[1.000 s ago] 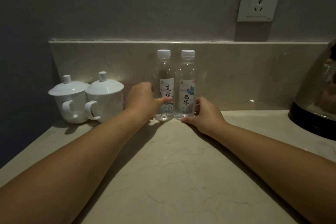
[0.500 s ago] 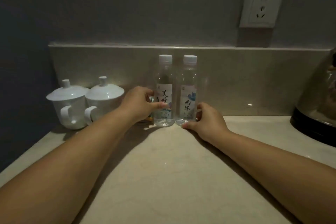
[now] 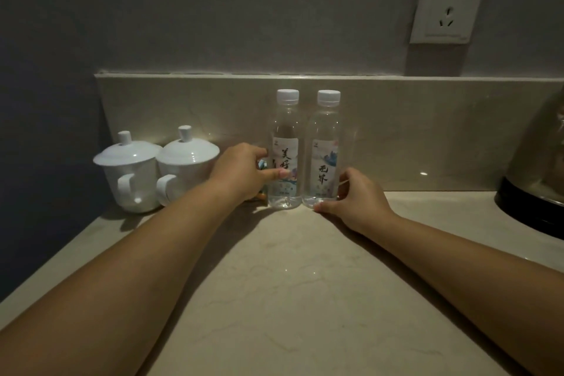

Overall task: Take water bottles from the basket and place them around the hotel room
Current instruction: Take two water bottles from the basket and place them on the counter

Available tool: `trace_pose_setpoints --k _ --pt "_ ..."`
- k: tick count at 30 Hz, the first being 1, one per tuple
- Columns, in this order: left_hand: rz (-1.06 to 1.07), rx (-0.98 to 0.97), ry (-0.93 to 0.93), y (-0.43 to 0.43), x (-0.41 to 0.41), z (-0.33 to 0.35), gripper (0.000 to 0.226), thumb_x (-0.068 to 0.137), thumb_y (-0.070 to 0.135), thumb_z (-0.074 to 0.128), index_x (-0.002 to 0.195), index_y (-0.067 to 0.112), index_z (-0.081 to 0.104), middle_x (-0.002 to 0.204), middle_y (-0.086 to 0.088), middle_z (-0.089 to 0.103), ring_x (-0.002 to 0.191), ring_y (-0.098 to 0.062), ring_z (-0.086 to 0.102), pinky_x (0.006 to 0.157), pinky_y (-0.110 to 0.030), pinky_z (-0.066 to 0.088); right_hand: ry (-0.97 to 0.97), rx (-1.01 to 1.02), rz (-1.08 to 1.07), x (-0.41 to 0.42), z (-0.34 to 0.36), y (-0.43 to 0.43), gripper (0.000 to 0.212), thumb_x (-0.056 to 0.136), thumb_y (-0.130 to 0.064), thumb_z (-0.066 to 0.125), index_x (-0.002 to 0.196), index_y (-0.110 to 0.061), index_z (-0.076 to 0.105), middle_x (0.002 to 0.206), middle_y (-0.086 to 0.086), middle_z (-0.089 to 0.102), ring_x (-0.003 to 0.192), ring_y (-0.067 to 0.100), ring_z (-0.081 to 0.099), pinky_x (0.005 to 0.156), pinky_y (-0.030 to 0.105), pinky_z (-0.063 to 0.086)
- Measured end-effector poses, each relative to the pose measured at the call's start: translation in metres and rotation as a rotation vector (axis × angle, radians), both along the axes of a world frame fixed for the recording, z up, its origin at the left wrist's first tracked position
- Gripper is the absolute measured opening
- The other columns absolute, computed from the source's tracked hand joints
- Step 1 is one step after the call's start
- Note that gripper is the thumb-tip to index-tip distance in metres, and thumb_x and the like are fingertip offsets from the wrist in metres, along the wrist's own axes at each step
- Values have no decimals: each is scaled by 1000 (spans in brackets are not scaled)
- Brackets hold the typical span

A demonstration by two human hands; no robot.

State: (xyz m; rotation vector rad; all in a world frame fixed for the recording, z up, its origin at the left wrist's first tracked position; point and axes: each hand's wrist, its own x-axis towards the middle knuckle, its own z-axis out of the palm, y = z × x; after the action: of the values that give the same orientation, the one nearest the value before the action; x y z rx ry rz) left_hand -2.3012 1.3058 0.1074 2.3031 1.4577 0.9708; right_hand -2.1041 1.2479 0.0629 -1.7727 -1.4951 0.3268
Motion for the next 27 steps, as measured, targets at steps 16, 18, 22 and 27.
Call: trace_pose_setpoints --k 16,18,22,27 --pt "126 168 187 -25 -2 4 42 75 47 70 108 23 61 106 -3 68 89 -23 60 66 -31 42 -308 -201 -214 -16 12 -21 123 64 -60 73 148 -16 -7 132 7 56 110 28 59 80 38 52" --pt "125 116 101 -33 -8 8 36 74 37 74 104 21 62 101 -2 68 85 -22 59 67 -30 42 -201 -206 -214 -20 20 -33 124 63 -54 77 148 -20 -6 135 7 53 112 28 58 71 34 49" --pt "-29 10 213 -56 -28 11 16 74 26 75 85 21 66 85 3 64 74 -13 59 63 -26 46 -262 -86 -172 -36 31 -65 62 71 -30 75 126 -22 48 121 5 61 106 26 58 80 38 53" --pt "-167 -85 509 -86 -68 8 22 80 12 66 100 19 67 88 7 53 83 -9 52 62 -15 41 -363 -94 68 -81 34 -95 36 77 -21 65 113 -21 64 121 3 63 109 22 58 92 35 49"
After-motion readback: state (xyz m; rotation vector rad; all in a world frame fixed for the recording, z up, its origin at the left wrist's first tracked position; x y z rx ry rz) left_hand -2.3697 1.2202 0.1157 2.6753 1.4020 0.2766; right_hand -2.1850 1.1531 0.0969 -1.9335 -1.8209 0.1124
